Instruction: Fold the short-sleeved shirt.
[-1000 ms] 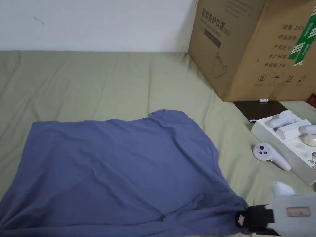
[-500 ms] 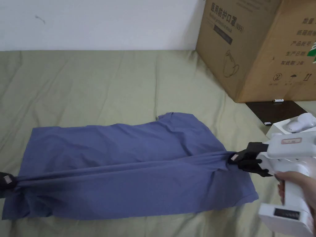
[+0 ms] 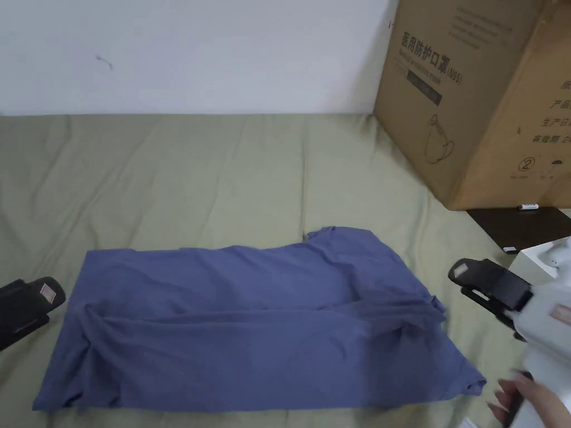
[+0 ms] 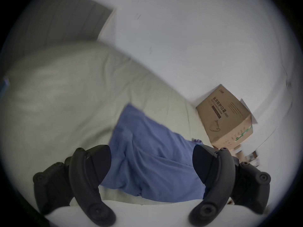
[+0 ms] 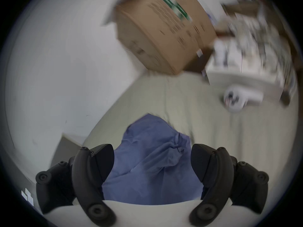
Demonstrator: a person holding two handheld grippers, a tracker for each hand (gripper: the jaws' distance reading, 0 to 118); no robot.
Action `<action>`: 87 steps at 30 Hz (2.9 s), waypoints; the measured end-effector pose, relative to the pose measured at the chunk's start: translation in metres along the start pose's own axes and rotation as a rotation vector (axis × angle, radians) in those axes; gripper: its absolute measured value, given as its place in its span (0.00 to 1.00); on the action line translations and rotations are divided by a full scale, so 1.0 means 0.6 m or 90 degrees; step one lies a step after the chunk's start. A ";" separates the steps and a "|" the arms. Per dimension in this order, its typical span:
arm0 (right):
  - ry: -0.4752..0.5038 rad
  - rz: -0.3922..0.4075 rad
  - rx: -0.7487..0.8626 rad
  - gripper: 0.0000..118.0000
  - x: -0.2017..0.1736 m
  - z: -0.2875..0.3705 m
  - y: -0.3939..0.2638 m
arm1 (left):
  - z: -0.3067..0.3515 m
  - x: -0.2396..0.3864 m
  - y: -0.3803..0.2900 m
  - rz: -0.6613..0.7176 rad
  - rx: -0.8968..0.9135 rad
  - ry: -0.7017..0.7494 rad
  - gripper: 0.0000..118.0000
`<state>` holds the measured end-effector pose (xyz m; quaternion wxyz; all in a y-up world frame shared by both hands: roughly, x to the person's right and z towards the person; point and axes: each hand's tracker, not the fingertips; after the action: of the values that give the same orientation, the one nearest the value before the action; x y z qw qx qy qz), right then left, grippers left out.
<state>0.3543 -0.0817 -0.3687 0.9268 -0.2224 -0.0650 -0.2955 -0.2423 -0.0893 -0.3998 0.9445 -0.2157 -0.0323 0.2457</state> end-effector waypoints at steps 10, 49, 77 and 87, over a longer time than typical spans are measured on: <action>0.079 0.186 0.138 0.03 -0.090 0.149 -0.082 | 0.190 0.073 -0.065 -0.221 0.224 0.087 0.01; -0.189 0.110 -0.361 0.69 0.107 -0.190 -0.032 | -0.106 -0.031 -0.048 -0.186 -0.334 0.120 0.02; -0.071 0.224 -0.510 0.05 0.081 0.019 -0.063 | 0.093 -0.098 -0.066 -0.182 -0.464 0.122 0.02; -0.148 0.191 -0.504 0.79 0.127 -0.031 -0.114 | 0.080 -0.182 -0.113 -0.028 -0.485 0.131 0.61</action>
<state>0.3770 -0.1790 -0.3404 0.7893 -0.5992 -0.0173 -0.1330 -0.3158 -0.1762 -0.3230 0.8003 -0.5732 -0.0309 0.1733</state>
